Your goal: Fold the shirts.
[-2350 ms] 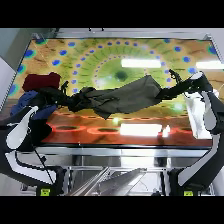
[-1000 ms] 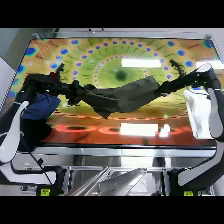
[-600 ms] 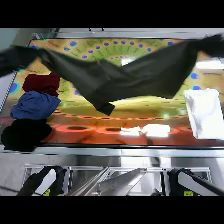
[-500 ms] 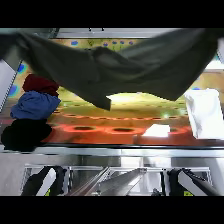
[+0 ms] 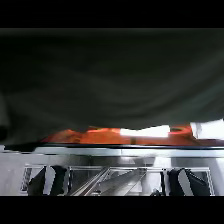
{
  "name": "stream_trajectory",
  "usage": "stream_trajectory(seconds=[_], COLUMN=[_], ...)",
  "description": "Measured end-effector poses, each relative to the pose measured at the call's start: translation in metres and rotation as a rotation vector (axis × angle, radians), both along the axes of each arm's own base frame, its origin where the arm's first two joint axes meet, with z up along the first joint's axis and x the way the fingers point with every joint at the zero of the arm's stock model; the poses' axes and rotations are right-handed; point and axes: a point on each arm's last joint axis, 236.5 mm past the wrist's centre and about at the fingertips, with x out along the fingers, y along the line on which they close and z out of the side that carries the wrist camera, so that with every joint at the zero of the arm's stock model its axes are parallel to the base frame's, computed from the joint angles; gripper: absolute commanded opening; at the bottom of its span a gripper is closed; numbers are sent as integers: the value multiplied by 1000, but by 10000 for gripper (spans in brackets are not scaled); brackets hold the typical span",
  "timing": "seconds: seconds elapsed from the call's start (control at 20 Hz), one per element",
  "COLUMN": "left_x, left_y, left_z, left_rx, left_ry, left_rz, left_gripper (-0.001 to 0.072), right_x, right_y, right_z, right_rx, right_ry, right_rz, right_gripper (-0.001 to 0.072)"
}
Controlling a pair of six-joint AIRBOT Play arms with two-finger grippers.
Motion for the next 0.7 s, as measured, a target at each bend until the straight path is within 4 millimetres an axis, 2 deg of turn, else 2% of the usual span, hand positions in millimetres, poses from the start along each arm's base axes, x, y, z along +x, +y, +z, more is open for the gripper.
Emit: stream_trajectory(seconds=[0.1,0.2,0.3,0.4,0.5,0.6,0.7], left_x=[33,77,129,176,213,244,268], left_y=[14,21,23,8,-7,-17,-18], left_z=[-33,-85,-158,-247,-330,-410,-478], left_rx=[-58,-113,-139,-140,-127,-119,-118], left_ry=[135,313,527,753,927,1069,1168], left_rz=[-90,-198,-257,-307,-320,-305,-274], left_gripper=[23,24,24,23,23,24,24], right_x=[41,89,136,176,207,231,252], right_y=[-16,-28,-34,-34,-28,-23,-20], right_z=[-39,-97,-176,-265,-350,-421,-477], right_rx=[70,154,221,260,289,311,358], right_ry=[161,349,563,768,928,1045,1108], right_rz=[39,90,129,140,154,157,162], right_gripper=[26,25,26,26,26,25,25])
